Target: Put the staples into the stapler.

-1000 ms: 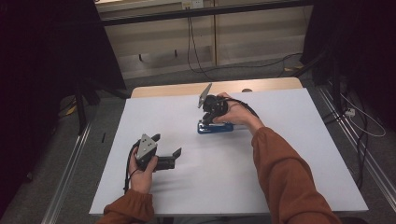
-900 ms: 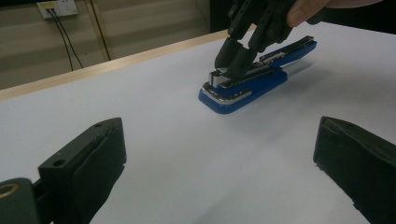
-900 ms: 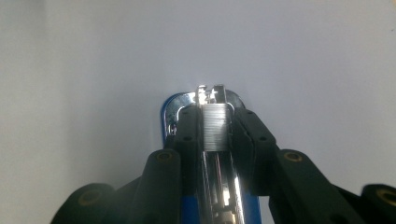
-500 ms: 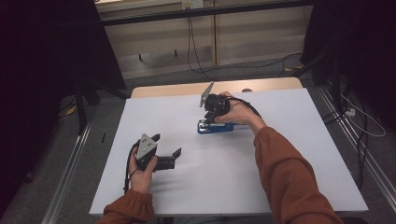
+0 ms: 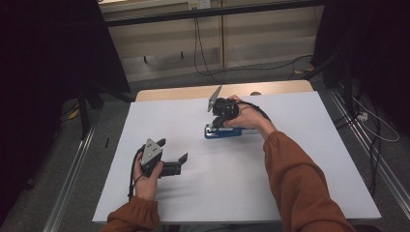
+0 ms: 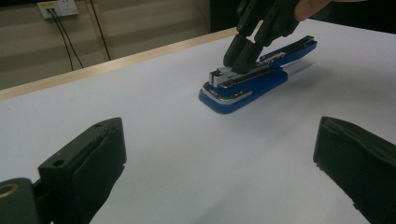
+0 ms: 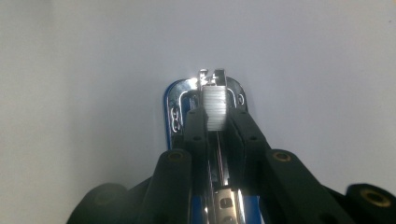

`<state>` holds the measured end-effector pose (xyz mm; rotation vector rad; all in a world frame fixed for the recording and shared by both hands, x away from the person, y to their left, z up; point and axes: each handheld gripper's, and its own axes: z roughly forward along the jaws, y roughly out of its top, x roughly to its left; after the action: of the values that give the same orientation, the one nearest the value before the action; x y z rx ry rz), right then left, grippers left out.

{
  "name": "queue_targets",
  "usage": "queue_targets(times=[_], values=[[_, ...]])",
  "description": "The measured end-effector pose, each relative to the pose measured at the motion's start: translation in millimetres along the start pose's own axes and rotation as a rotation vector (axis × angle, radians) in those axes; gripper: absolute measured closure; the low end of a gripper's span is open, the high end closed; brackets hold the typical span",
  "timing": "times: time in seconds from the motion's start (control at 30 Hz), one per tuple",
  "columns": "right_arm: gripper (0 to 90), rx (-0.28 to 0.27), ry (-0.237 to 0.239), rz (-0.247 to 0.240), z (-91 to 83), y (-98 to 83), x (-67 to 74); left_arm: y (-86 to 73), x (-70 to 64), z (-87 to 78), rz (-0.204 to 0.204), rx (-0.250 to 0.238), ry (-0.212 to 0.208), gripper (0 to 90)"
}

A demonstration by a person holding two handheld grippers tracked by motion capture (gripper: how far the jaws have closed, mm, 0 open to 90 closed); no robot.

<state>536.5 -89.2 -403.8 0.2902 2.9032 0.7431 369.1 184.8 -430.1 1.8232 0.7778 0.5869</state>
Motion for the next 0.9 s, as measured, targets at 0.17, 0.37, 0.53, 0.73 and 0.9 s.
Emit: queue_targets(times=[0.17,0.37,0.53,0.73,0.9], values=[[79.2,0.005,-0.005,-0.016,0.2,0.6,0.0,0.0,-0.1,0.1,0.001,0.001,0.000,2.6],[79.0,0.008,-0.004,-0.024,-0.5,-0.7,-1.2,-0.1,0.1,0.1,-0.002,0.002,0.002,2.6],[79.0,0.012,-0.005,-0.025,-0.3,-0.9,-1.1,0.0,-0.1,0.0,0.000,0.000,-0.001,2.5],[78.5,0.006,-0.001,-0.024,0.3,-0.9,-1.4,0.0,0.0,0.0,-0.001,0.000,-0.001,2.5],[77.1,0.003,-0.009,-0.014,1.6,-0.7,-1.2,0.1,-0.1,-0.2,-0.002,-0.001,0.002,2.6]])
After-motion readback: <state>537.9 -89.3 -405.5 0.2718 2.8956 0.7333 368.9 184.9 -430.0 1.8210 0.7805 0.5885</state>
